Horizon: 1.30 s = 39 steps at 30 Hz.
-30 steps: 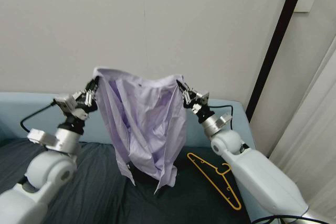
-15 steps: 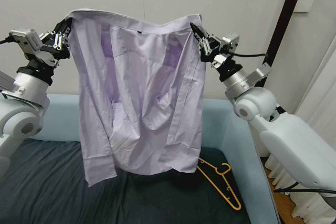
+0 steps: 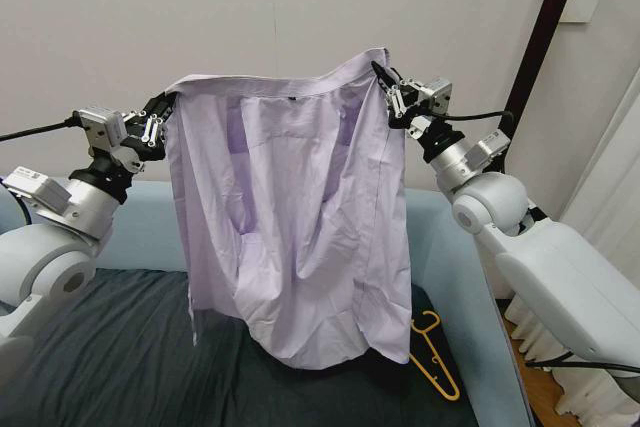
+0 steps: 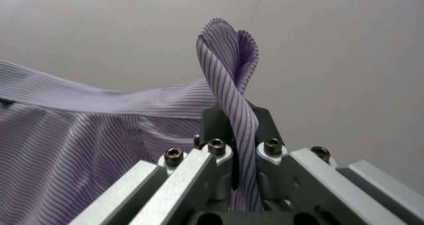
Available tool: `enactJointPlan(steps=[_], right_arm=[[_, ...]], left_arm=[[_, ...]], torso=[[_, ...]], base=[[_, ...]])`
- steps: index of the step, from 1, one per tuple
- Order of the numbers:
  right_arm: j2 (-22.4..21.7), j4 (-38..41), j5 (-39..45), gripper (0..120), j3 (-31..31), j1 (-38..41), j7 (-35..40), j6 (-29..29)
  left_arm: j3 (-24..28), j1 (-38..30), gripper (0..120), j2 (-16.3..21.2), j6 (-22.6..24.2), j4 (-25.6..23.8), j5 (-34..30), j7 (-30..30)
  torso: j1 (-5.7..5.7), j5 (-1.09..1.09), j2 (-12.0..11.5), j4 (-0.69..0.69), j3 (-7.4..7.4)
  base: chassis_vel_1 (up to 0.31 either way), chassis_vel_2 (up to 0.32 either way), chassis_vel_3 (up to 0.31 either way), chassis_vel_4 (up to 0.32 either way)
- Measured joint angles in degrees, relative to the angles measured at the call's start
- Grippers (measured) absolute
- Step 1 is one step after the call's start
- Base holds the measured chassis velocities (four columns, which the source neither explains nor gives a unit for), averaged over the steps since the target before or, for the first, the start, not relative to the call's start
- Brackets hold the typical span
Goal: Pick up the clothes from the sofa and hang them on the clothes hanger.
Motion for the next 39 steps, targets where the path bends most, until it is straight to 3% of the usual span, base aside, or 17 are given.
enactJointPlan(steps=[4,13,19,25,27,29,31,33,35,38,39], right_arm=[[-1.01,1.06,0.48,0,0.37,-1.05,-0.63,0.78],[0.73,1.06,-0.89,0,-0.59,-2.23,-0.25,1.43],[2.62,2.57,-0.22,0,-1.42,0.35,2.07,0.80],[2.55,4.23,-1.37,0,-1.62,-1.20,2.61,0.25],[2.06,4.47,-2.82,0,-1.90,-3.38,3.29,-0.02],[1.40,4.32,-7.18,0,-1.97,-10.79,4.58,-0.83],[1.44,4.02,-7.93,0,-1.95,-11.98,4.59,-0.90],[2.58,0.96,-12.15,0,-1.73,-19.62,4.52,-0.89],[2.92,0.24,-12.68,0,-1.73,-21.05,4.46,-0.74],[5.15,-3.01,-14.97,0,-1.50,-26.82,4.27,0.70],[5.39,-3.35,-15.24,0,-1.46,-27.36,4.25,0.91]], left_arm=[[-0.33,1.09,0,-0.67,1.58,-1.57,1.03,-1.93],[-0.30,-0.33,0,-0.56,3.33,-0.12,3.39,-4.73],[0.37,-5.61,0,2.40,8.48,0.54,4.03,-9.24],[0.20,-5.28,0,2.42,12.41,-0.71,6.42,-11.69],[0.54,-3.25,0,1.02,13.88,-1.86,8.07,-12.69],[2.99,2.39,0,-4.77,15.57,-3.28,11.53,-13.70],[3.32,3.28,0,-5.83,15.69,-3.28,12.03,-13.73],[5.28,8.80,0,-12.71,15.91,-1.19,15.79,-13.75],[5.63,9.73,0,-14.03,15.91,-0.39,16.57,-13.77],[7.59,12.58,0,-20.47,14.94,3.92,21.26,-13.67],[7.71,12.66,0,-20.93,14.80,4.27,21.74,-13.64]], torso=[[-0.01,-0.02,0.00,-0.02,-0.01],[0.00,-0.02,0.00,0.01,0.00],[0.00,-0.02,0.00,0.00,0.00],[-0.01,-0.01,0.01,0.01,-0.01],[-0.01,-0.01,0.00,0.01,-0.01],[0.00,0.00,0.00,-0.03,-0.01],[-0.01,0.01,0.00,-0.03,0.00],[0.00,-0.02,0.00,-0.02,0.00],[-0.01,0.01,0.00,-0.02,0.00],[0.00,-0.03,0.00,0.01,0.00],[-0.01,-0.03,0.00,0.01,0.00]], base=[[0.000,0.000,0.000,0.000],[0.000,0.000,0.000,0.000],[0.000,0.000,0.000,0.000],[0.000,0.000,0.000,0.000],[0.000,0.000,0.000,0.000],[0.000,0.000,0.000,0.000],[0.000,0.000,0.000,0.000],[0.000,0.000,0.000,0.000],[0.000,0.000,0.000,0.000],[0.000,0.000,0.000,0.000],[0.000,0.000,0.000,0.000]])
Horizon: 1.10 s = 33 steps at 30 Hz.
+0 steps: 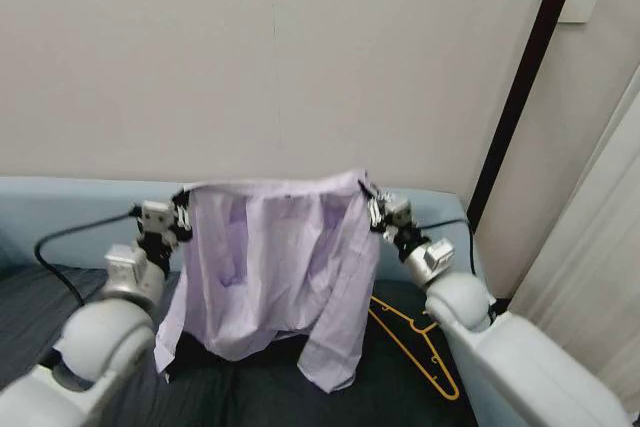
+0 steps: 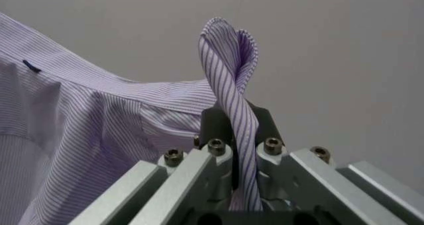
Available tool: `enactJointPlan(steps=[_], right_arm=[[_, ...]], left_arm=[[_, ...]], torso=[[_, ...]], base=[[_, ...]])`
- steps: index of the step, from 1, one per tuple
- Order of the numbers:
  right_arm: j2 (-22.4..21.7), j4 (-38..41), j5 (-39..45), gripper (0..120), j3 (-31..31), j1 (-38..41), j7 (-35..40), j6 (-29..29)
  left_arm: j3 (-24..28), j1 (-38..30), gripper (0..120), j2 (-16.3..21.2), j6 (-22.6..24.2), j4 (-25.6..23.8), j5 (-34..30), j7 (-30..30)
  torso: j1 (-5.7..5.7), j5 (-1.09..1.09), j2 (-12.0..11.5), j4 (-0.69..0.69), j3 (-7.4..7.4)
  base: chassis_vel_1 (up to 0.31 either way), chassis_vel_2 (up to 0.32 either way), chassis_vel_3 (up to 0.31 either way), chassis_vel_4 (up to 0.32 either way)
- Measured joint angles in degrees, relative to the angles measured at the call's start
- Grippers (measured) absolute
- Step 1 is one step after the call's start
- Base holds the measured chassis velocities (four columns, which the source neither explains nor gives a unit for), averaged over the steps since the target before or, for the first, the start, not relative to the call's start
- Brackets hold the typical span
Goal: Pick up the clothes from the sofa and hang them on the clothes hanger.
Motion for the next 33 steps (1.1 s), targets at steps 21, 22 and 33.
enactJointPlan(steps=[21,22,33], right_arm=[[-0.36,-5.53,10.75,39,3.19,-12.51,3.34,-4.88],[-0.36,-5.53,10.75,39,3.19,-12.51,3.34,-4.88],[1.52,-18.97,7.72,79,7.41,-13.75,-2.93,-7.65]], left_arm=[[2.01,-0.38,0,-2.33,-2.41,3.07,7.28,1.94],[2.01,-0.38,0,-2.33,-2.41,3.07,7.28,1.94],[4.40,0.03,0,0.93,-2.81,4.13,7.44,2.23]], torso=[[0.00,0.02,0.00,-0.03,0.00],[0.00,0.02,0.00,-0.03,0.00],[0.00,0.02,0.00,-0.02,0.00]], base=[[0.000,0.000,0.000,0.000],[0.000,0.000,0.000,0.000],[0.000,0.000,0.000,0.000]])
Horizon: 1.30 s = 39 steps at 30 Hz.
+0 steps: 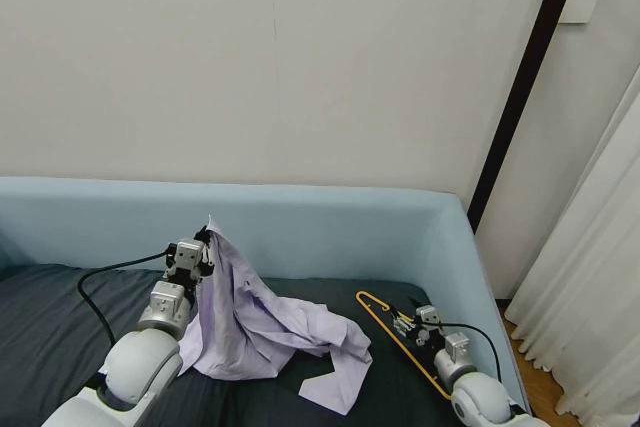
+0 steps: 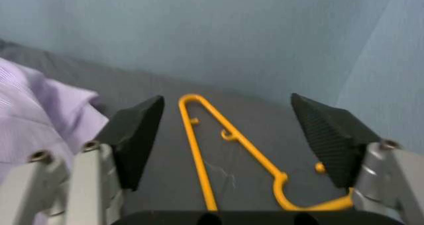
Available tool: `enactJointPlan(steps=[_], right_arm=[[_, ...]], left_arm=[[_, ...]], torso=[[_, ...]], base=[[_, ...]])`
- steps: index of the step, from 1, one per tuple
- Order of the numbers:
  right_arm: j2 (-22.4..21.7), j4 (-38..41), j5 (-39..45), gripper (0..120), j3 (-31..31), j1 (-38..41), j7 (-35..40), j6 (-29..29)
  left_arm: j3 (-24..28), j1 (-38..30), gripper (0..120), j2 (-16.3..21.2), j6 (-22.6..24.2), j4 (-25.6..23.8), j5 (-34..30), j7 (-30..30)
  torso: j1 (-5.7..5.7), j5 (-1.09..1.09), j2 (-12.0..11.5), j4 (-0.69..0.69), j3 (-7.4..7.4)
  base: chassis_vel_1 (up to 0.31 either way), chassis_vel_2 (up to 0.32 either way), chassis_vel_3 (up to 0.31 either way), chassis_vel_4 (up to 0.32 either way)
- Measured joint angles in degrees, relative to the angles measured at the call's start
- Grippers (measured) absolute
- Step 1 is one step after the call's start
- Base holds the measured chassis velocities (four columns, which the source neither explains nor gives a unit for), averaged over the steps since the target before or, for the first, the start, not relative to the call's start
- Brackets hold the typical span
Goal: Pick up the clothes from the sofa and hang them on the clothes hanger.
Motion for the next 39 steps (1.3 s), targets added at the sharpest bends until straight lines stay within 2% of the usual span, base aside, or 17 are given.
enactJointPlan(steps=[4,5,6,10,12,15,19,24,29,34,35,39], right_arm=[[2.11,-5.20,-2.40,98,0.86,2.00,-0.44,-3.44],[2.96,-7.50,-3.32,99,1.38,2.99,-0.77,-4.85],[2.96,-7.50,-3.32,99,1.38,2.99,-0.77,-4.85],[5.10,-15.57,-8.00,100,3.36,7.11,-3.76,-10.18],[5.16,-16.51,-8.30,100,3.61,7.71,-4.68,-11.86],[5.16,-19.67,-9.13,100,4.74,9.45,-10.63,-15.44],[5.46,-22.96,-9.63,100,5.63,11.03,-14.44,-16.39],[5.80,-24.99,-9.35,100,6.19,12.20,-15.46,-17.31],[5.17,-24.28,-9.40,91,6.20,11.41,-15.89,-19.14],[5.19,-24.34,-9.33,67,6.59,10.84,-17.30,-20.59],[5.19,-24.34,-9.33,67,6.59,10.84,-17.30,-20.59],[5.21,-24.15,-8.45,51,6.89,10.90,-17.57,-22.34]], left_arm=[[0.06,0.85,0,-0.21,-0.61,0.40,0.48,-0.02],[0.06,1.09,0,-0.33,-0.77,0.40,0.69,-0.02],[0.06,1.09,0,-0.33,-0.77,0.40,0.69,-0.02],[-0.05,1.51,0,-0.35,-0.99,0.17,0.92,-0.04],[-0.16,1.51,0,-0.28,-1.03,0.14,0.92,-0.08],[-0.42,1.51,0,-0.24,-1.29,0.13,0.92,-0.21],[-0.51,1.65,0,-0.39,-1.45,0.13,0.93,-0.26],[-0.50,1.33,0,-0.58,-1.61,0.37,0.98,-0.31],[-0.24,0.69,0,-0.95,-1.69,0.73,1.01,-0.33],[0.65,-0.36,0,-1.48,-1.92,1.49,1.15,-0.33],[0.65,-0.36,0,-1.48,-1.92,1.49,1.15,-0.33],[1.13,-0.76,0,-1.76,-2.05,1.81,1.22,-0.37]], torso=[[0.00,-0.01,0.00,0.02,0.00],[0.00,-0.01,0.00,0.01,0.00],[0.00,-0.01,0.00,0.01,0.00],[0.00,0.00,0.00,0.02,0.00],[0.00,0.00,0.00,0.01,0.00],[0.00,0.00,0.00,0.00,0.00],[0.00,-0.01,0.00,0.00,0.00],[0.00,-0.01,0.00,0.02,0.00],[0.00,-0.01,0.00,0.00,0.00],[0.00,-0.01,0.00,0.00,0.00],[0.00,-0.01,0.00,0.00,0.00],[0.00,0.00,0.00,0.02,0.00]], base=[[0.000,0.000,0.000,0.000],[0.000,0.000,0.000,0.000],[0.000,0.000,0.000,0.000],[0.000,0.000,0.000,0.000],[0.000,0.000,0.000,0.000],[0.000,0.000,0.000,0.000],[0.000,0.000,0.000,0.000],[0.000,0.000,0.000,0.000],[0.000,0.000,0.000,0.000],[0.000,0.000,0.000,0.000],[0.000,0.000,0.000,0.000],[0.000,0.000,0.000,0.000]])
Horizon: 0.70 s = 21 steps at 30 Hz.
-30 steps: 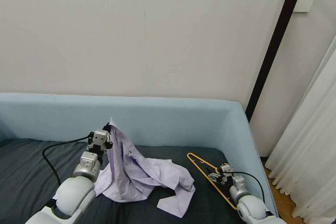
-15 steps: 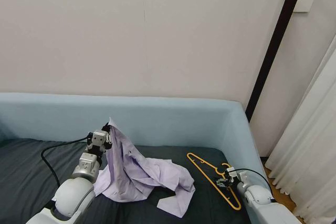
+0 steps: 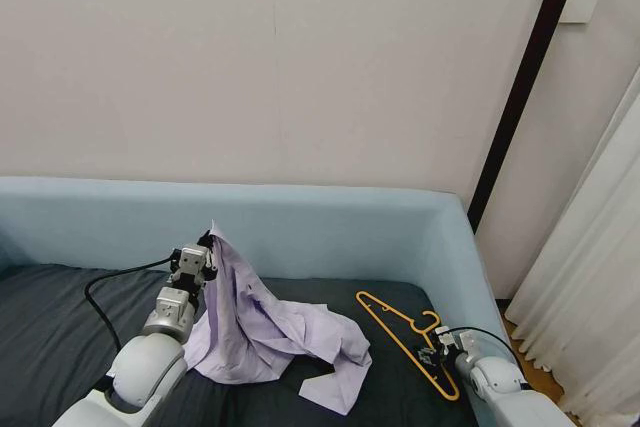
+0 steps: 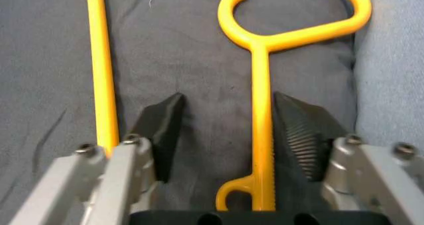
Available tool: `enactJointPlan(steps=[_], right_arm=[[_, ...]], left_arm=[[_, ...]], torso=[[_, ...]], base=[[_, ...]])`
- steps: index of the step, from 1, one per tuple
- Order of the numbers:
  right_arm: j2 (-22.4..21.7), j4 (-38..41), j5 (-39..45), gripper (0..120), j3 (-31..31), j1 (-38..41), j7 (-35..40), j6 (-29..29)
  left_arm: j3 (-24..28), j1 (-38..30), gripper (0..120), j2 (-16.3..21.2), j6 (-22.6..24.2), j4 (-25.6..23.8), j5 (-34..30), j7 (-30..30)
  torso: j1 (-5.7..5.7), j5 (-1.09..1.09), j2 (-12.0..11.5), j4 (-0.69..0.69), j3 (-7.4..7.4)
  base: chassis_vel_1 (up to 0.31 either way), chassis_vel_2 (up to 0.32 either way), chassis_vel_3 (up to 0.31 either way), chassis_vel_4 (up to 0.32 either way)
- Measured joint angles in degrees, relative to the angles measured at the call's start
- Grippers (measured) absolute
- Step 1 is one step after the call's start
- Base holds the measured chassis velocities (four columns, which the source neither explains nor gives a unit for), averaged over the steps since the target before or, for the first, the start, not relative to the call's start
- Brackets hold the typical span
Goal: Pick up the clothes from the sofa and hang them on the clothes hanger.
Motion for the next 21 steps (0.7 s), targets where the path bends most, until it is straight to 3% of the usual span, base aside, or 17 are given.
enactJointPlan(steps=[3,7,13,19,21], right_arm=[[-0.04,0.09,0.14,44,0.07,0.02,-0.02,-0.33],[-0.43,0.80,-0.24,24,0.07,-0.18,-0.06,-0.59],[-1.01,1.72,-4.28,5,-0.16,-1.14,0.71,1.14],[-1.78,6.05,-5.13,4,-0.14,-2.48,5.84,2.13],[-2.75,12.72,-6.00,4,0.22,-3.96,11.63,2.39]], left_arm=[[0.06,-0.03,0,-0.09,-0.13,0.11,0.07,-0.01],[0.07,-0.19,0,-0.11,-0.33,0.23,0.11,-0.04],[0.05,-0.15,0,-0.32,-0.47,0.18,0.17,-0.13],[-0.15,0.08,0,-0.37,-0.52,0.02,0.20,-0.17],[-0.31,0.25,0,-0.35,-0.53,-0.15,0.20,-0.18]], torso=[[0.00,0.00,0.00,0.00,0.00],[0.00,0.00,0.00,-0.02,0.00],[0.00,0.00,0.00,-0.01,0.00],[0.00,0.00,0.00,-0.03,0.00],[0.00,-0.01,0.00,0.00,0.00]], base=[[0.000,0.000,0.000,0.000],[0.000,0.000,0.000,0.000],[0.000,0.000,0.000,0.000],[0.000,0.000,0.000,0.000],[0.000,0.000,0.000,0.000]])
